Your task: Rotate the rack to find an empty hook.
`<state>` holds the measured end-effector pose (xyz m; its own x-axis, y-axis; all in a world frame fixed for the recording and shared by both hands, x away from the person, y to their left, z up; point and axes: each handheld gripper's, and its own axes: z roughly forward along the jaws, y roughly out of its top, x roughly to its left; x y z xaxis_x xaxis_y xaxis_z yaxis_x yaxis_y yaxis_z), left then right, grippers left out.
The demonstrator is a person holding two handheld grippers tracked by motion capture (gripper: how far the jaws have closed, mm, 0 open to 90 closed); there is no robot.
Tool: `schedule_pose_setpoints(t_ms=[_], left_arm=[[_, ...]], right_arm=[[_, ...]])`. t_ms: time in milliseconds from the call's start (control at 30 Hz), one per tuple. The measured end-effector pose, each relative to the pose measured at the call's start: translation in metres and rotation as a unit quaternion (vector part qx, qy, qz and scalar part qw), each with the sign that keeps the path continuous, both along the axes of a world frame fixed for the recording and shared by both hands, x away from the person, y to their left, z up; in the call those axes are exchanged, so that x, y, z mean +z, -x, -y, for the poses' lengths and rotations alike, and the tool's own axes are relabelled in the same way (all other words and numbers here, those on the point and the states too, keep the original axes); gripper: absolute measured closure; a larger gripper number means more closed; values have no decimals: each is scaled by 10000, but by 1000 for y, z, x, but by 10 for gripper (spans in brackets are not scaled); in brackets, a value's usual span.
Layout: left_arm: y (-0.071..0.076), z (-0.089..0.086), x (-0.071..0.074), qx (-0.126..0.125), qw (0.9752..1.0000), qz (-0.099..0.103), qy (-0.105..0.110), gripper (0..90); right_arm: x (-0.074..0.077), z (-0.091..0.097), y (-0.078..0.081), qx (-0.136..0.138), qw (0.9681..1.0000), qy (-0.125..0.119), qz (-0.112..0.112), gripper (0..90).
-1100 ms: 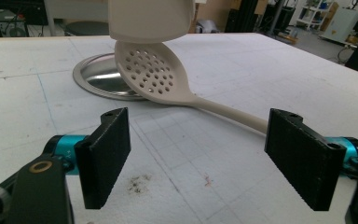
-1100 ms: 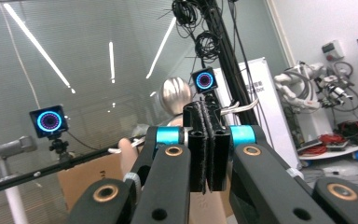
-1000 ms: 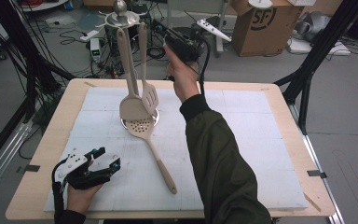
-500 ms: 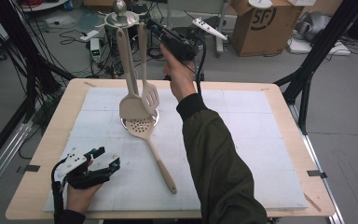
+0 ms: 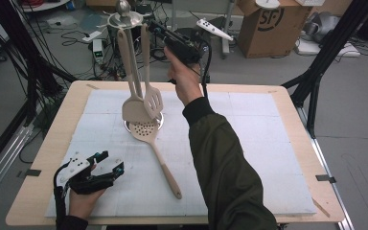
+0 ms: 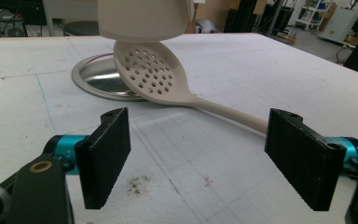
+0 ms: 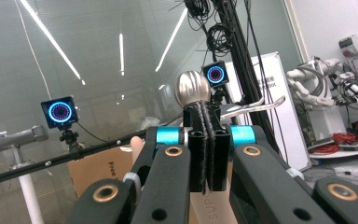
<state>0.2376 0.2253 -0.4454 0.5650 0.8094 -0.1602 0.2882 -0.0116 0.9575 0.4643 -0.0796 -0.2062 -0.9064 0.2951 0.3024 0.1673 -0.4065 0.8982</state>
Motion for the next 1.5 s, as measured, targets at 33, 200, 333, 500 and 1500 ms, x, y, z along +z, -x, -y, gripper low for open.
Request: schedule_pose_setpoints(t_ms=[33, 200, 333, 500, 1500], left_arm=[[0, 0, 0, 1, 10000, 3, -5, 229], [0, 0, 0, 0, 10000, 8, 2, 229], [0, 1, 0, -5, 10000, 2, 6, 229], [0, 1, 0, -10, 10000, 6, -4, 229], [0, 1, 1, -12, 10000, 7, 41, 229]], right_arm=[[0, 0, 0, 4, 10000, 4, 14, 894], [0, -1, 2, 16, 10000, 2, 50, 894], [0, -3, 6, 55, 9999, 45, 81, 893], [1, -7, 9, 73, 9998, 113, 128, 893], [1, -26, 20, 290, 9991, 223, 211, 893]])
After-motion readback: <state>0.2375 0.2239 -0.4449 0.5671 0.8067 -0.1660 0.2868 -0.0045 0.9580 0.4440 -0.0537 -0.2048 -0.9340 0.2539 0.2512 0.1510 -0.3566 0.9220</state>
